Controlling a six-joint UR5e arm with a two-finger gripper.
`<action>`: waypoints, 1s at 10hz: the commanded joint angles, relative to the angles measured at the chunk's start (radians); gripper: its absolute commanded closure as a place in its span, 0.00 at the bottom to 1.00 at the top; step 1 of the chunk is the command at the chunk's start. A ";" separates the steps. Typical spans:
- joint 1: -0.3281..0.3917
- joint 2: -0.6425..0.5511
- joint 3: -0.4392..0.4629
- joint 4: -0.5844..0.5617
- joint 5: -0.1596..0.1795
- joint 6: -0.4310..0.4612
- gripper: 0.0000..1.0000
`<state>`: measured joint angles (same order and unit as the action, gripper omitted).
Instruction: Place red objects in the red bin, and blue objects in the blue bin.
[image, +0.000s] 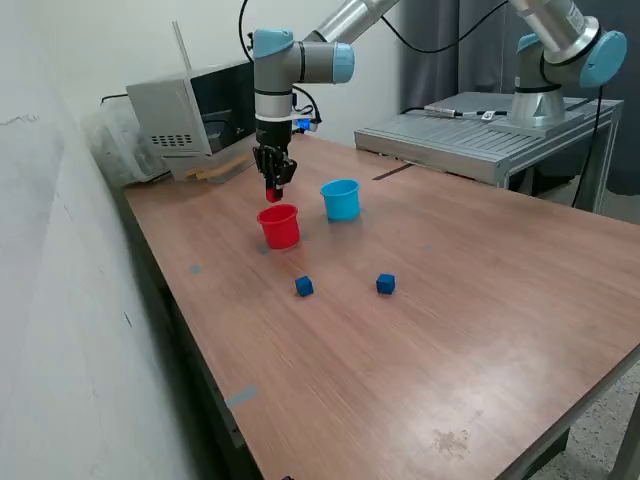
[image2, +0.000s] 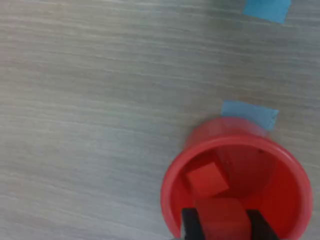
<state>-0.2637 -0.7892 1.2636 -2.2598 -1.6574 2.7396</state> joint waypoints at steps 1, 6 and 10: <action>0.007 0.001 0.002 0.000 0.004 -0.001 1.00; 0.006 0.013 0.003 0.000 -0.005 -0.001 0.00; 0.011 0.010 0.007 0.002 -0.007 0.002 0.00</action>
<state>-0.2561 -0.7779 1.2688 -2.2594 -1.6630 2.7385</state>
